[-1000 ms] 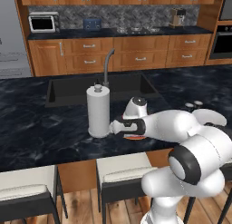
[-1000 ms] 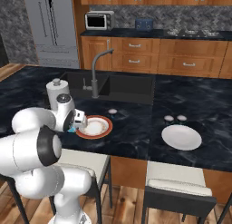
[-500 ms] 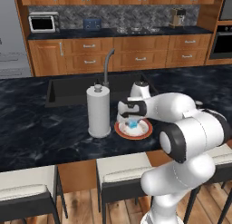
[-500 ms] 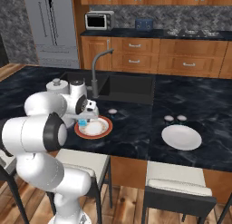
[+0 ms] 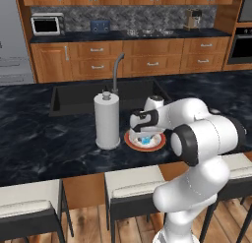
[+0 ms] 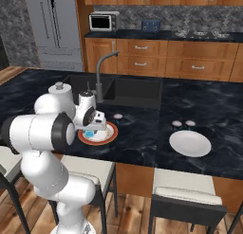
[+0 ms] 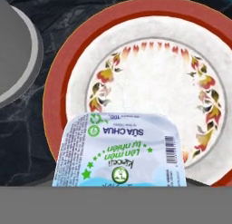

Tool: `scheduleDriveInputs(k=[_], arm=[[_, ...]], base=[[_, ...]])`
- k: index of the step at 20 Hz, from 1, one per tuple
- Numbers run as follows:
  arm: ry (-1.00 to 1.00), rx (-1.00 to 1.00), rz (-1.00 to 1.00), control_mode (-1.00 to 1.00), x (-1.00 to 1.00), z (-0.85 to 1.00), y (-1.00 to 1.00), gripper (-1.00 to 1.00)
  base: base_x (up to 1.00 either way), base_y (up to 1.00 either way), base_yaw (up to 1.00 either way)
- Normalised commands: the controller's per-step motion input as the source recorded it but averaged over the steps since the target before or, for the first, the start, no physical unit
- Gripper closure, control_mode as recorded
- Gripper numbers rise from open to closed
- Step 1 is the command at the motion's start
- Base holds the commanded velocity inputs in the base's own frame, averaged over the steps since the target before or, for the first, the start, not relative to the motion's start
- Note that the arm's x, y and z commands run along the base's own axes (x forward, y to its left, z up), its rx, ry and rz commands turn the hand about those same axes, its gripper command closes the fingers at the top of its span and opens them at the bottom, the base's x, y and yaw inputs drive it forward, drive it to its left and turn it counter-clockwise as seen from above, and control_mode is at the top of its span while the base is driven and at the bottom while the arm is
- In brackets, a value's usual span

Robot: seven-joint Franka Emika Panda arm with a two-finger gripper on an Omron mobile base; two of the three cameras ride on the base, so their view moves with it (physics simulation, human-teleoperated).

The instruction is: Place two yogurt containers on each plate.

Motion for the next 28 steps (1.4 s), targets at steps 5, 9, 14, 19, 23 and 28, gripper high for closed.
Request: scheduleDriveInputs(k=[5,9,14,19,23,28], arm=[[0.0,0.0,0.0,-1.0,0.28,-0.08,0.1,1.0],[0.0,0.0,0.0,-1.0,0.38,-0.1,0.0,1.0],[0.0,0.0,0.0,-1.0,0.16,-0.14,0.0,1.0],[0.0,0.0,0.0,-1.0,0.0,-0.04,0.0,1.0],[0.0,0.0,0.0,-1.0,0.0,0.0,0.0,-1.0],[0.0,0.0,0.0,-1.0,0.0,0.0,0.0,-1.0]], base=[[0.0,0.0,0.0],[0.0,0.0,0.0],[0.0,0.0,0.0],[0.0,0.0,0.0],[0.0,0.0,0.0],[0.0,0.0,0.0]])
